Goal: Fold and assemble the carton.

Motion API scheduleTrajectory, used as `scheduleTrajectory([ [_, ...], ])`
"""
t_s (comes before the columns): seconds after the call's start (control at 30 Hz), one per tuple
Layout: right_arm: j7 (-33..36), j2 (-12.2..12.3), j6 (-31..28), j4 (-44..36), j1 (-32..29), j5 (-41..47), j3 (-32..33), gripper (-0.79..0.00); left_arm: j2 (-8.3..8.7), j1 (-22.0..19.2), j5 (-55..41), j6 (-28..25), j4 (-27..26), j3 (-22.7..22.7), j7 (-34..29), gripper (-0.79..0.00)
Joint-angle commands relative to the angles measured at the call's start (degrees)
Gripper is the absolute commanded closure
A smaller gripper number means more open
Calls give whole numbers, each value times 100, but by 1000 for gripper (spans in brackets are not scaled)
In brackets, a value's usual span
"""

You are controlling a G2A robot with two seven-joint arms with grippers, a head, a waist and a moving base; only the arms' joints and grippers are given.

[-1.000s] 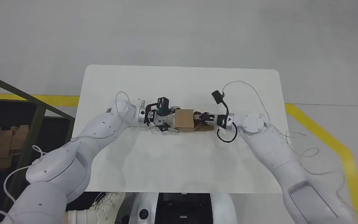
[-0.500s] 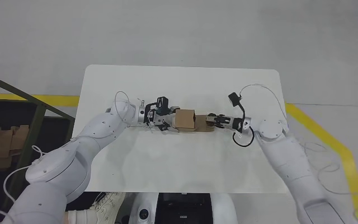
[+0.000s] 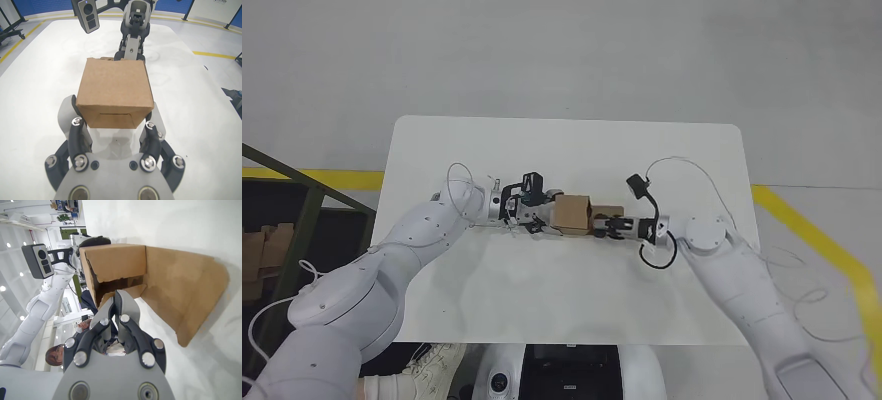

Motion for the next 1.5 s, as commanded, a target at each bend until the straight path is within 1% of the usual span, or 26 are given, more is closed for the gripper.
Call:
scheduleTrajectory([
  [0.0,29,-85,-47,211,168,87,-169,0,1,0,11,5,1,-4,5,-643],
  [0.2,68,-297,-263,726,529,272,-510,0,6,10,25,15,-15,-14,15,-634],
  [0.4,78,-409,-486,1126,692,419,-612,0,4,23,15,1,-30,-18,1,-637],
  [0.5,63,-371,-594,1164,688,393,-503,0,7,24,6,6,-12,-27,6,-637],
  [0.57,22,-299,-592,1075,629,301,-364,0,10,26,-5,14,-1,-35,14,-634],
  [0.67,-49,-139,-556,693,412,153,-47,0,16,35,-21,31,-8,-42,31,-634],
  [0.73,-129,-8,-489,274,174,34,231,0,21,41,-30,43,-16,-46,43,-637],
  [0.83,-326,205,-177,-383,-256,-312,713,-18,33,49,-59,61,-44,-53,61,-634],
  [0.93,-562,384,422,-1015,-713,-706,1166,-55,51,48,-66,69,-55,-58,69,-634],
  [1.07,-576,530,1068,-1637,-1209,-937,1563,-92,72,55,-75,74,-66,-61,74,-631],
  [1.1,-520,556,1182,-1744,-1285,-973,1624,-139,77,55,-71,74,-61,-62,74,-631],
  [1.2,-372,603,1395,-1959,-1434,-1082,1694,-240,87,60,-80,68,-74,-62,68,-631],
  [1.27,-319,615,1558,-2010,-1456,-1208,1658,-280,91,62,-84,58,-77,-62,58,-631],
  [1.33,-286,611,1627,-2020,-1432,-1257,1592,-296,92,67,-90,60,-92,-61,60,-631],
  [1.47,-298,581,1659,-1923,-1322,-1292,1415,-299,94,67,-99,52,-101,-61,52,-625],
])
